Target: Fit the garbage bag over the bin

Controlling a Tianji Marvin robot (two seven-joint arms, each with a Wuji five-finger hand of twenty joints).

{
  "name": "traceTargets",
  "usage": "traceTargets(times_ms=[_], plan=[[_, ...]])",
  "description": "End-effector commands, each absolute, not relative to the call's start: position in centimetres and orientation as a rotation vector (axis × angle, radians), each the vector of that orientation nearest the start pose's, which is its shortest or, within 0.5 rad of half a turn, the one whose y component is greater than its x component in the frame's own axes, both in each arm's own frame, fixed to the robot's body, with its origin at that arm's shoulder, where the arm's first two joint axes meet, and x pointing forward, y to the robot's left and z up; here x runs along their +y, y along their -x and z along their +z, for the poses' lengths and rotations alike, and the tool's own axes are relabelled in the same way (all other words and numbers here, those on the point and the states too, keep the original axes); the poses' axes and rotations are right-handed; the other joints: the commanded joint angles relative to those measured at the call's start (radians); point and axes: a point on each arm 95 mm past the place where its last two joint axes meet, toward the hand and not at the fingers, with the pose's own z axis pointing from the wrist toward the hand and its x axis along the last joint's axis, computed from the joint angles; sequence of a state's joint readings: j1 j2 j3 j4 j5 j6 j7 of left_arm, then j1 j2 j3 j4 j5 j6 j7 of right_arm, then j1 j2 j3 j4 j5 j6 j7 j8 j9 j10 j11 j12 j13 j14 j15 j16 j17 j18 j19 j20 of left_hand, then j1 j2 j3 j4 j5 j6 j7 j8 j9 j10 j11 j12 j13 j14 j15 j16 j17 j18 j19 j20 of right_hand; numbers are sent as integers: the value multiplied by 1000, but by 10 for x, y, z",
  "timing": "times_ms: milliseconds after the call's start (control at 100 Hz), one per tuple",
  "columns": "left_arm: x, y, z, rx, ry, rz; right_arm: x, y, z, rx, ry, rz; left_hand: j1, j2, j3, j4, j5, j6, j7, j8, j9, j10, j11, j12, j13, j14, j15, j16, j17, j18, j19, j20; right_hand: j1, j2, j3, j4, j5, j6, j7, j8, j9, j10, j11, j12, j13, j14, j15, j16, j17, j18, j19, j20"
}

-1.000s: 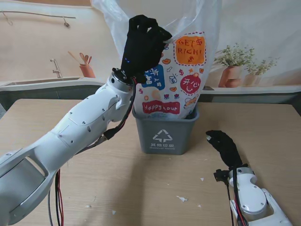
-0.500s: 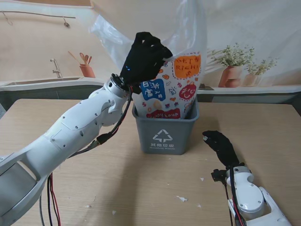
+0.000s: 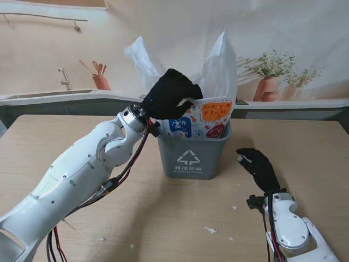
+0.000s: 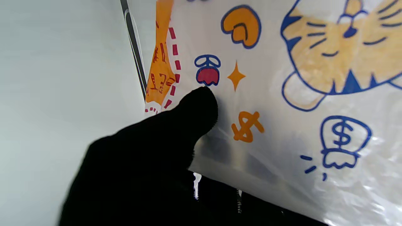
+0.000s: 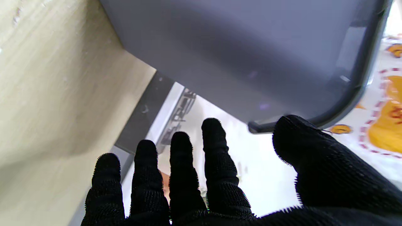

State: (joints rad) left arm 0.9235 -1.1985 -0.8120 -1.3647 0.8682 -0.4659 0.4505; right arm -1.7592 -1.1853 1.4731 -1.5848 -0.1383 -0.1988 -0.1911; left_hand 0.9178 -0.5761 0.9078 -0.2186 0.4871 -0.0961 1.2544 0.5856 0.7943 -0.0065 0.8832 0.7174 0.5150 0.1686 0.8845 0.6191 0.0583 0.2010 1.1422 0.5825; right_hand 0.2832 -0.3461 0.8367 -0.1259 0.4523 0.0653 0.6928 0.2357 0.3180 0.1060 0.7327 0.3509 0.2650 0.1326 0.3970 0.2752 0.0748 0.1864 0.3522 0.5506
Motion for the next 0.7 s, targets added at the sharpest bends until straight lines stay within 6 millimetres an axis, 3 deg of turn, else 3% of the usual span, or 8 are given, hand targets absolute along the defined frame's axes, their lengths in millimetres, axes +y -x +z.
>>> traceTargets(times_ms=[0, 230, 520, 690], plan=[[-139, -480, -156, 1349, 350, -2298, -73, -362, -327, -678, 2254, -2558, -13, -16, 40, -34, 17, -24, 39, -10, 20, -40, -6, 22, 15, -12, -17, -12, 1, -27, -21, -11, 13, -31, 18, 15, -11, -49, 15, 20, 9, -40, 6, 12, 11, -38, 14, 11, 11, -56, -11, 3], [-136, -474, -163, 1431, 434, -2280, -66, -343, -271, -870, 1968, -2959, -17, -23, 43, -31, 31, -20, 40, -27, 44, -32, -37, 38, 31, -3, -38, -7, 3, -27, -26, -14, 5, -121, 87, 10, -35, -80, 31, 28, -6, 2, 21, 17, -9, -17, 33, 21, -22, -33, -21, -4], [-139, -474, -167, 1529, 479, -2225, -31, -337, -193, -1083, 1225, -3310, -37, -30, 49, -30, 54, 6, 17, -50, 87, -8, -87, 63, 72, 15, -54, 11, 47, 8, -80, -41, 33, -199, 138, 13, -152, -127, 79, 73, -47, -80, 88, 36, -7, -44, 109, 57, 42, -27, 7, 8], [-142, -475, -163, 1569, 494, -2192, -5, -342, -167, -1064, 897, -3382, -43, -29, 51, -32, 57, 9, 12, -54, 97, -7, -99, 65, 79, 18, -61, 11, 52, 11, -84, -43, 54, -232, 168, 13, -153, -123, 102, 100, -5, -122, 119, 48, 10, -49, 160, 83, 44, -29, 10, 6]])
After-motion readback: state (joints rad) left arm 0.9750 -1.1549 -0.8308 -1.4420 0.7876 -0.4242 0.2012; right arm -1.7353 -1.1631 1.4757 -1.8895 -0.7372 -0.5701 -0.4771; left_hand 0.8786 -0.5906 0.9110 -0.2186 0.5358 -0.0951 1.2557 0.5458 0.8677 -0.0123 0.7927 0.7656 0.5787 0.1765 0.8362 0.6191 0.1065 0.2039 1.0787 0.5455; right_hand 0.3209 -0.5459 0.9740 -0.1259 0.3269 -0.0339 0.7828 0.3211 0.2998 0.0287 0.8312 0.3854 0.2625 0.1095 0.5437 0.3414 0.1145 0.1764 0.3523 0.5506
